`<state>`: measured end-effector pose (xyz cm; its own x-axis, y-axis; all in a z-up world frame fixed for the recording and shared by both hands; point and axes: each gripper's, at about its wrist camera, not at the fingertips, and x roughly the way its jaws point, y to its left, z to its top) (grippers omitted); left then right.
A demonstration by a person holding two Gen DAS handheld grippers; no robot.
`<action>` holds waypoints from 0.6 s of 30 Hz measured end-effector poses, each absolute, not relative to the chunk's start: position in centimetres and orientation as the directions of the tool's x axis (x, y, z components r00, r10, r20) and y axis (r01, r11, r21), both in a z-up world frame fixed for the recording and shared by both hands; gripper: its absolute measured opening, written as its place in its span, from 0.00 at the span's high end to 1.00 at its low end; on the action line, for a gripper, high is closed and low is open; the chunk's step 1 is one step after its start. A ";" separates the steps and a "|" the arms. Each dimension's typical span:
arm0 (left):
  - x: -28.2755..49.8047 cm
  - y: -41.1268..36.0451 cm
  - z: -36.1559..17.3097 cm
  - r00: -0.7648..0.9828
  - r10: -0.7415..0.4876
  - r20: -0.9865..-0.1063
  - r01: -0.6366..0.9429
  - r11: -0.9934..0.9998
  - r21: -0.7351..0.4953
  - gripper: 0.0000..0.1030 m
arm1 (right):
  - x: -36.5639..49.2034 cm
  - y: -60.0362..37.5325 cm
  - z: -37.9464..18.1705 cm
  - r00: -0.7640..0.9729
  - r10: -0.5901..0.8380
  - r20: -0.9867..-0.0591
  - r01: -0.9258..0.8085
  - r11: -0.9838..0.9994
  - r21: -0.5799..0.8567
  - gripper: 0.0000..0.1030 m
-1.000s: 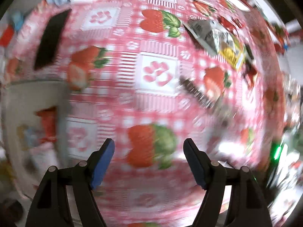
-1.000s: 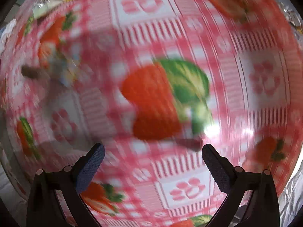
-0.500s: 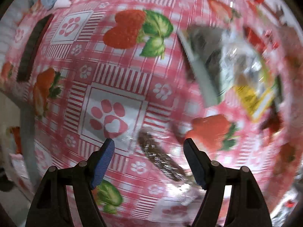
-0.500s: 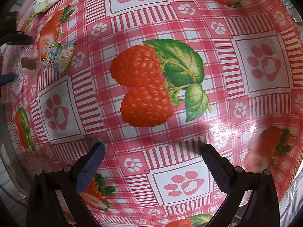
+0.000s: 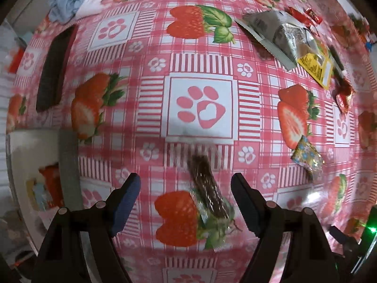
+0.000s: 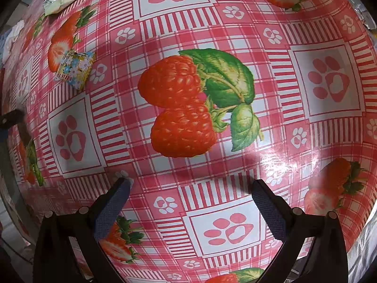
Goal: Organize snacks
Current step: 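Grasp the brown chocolate stick with the left tool while the right tool grasps the floral-wrapped candy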
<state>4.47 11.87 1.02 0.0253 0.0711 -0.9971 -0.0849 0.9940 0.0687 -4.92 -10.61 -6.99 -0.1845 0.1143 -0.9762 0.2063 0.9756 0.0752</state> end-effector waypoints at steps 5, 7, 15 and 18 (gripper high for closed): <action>3.1 12.2 -0.1 0.002 0.095 -0.996 -0.090 0.991 0.094 0.20 | -5.0 -10.6 -6.9 -0.175 0.113 -0.978 0.201 0.977 0.077 0.00; 2.8 12.7 -0.4 -0.015 0.093 -0.996 -0.105 0.990 0.094 0.20 | -5.0 -10.6 -6.9 -0.166 0.111 -0.980 0.200 0.977 0.077 0.00; 1.6 14.1 -2.9 -0.085 0.021 -0.996 -0.243 0.969 0.042 0.22 | -5.3 -10.6 -6.7 -0.146 0.108 -0.983 0.191 0.978 0.079 0.00; 1.9 13.0 -2.7 -0.071 0.017 -0.997 -0.164 0.986 0.029 0.43 | -5.5 -10.5 -6.6 -0.161 0.110 -0.981 0.181 0.980 0.080 0.00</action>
